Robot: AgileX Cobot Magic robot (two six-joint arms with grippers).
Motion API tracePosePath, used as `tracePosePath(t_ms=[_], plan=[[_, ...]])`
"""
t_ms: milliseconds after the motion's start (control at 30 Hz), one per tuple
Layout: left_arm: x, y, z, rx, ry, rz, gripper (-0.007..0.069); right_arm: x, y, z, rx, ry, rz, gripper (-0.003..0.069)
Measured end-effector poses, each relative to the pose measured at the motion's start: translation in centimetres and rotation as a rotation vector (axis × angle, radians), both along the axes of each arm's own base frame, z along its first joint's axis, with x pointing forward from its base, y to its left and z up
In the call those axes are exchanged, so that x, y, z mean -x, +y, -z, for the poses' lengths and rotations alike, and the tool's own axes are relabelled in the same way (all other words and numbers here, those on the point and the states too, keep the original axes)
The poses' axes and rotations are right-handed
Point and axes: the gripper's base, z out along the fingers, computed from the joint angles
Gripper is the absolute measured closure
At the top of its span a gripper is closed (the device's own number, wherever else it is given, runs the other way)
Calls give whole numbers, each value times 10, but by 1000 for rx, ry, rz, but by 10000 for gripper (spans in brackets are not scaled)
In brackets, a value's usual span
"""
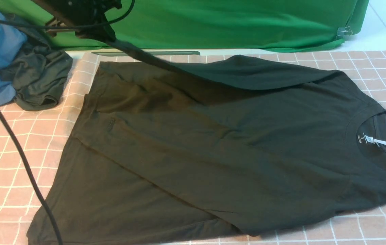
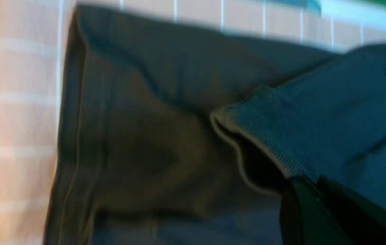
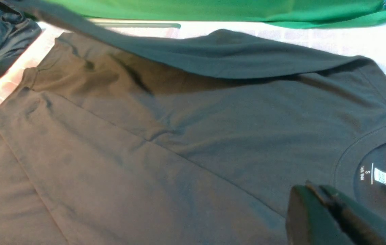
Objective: Fold a long-sleeved shirt over a pink coffee tablecloth.
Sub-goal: 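Fold the left side of the dark shirt inward over its body with the left gripper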
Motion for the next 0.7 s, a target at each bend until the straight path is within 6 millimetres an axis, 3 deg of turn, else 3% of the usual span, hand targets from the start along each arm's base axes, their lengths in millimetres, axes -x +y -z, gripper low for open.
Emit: tracePosePath(t_ms=[333,500,700], plan=[[20,1,-6,-5,103,-31,594,0,0,0,8,-1,-4,607],[42,5,1,-42,173,-60,594,0,0,0,22,-6,-10,603],[69,3,37,-55,332,-53,594,0,0,0,22,-6,-11,592]])
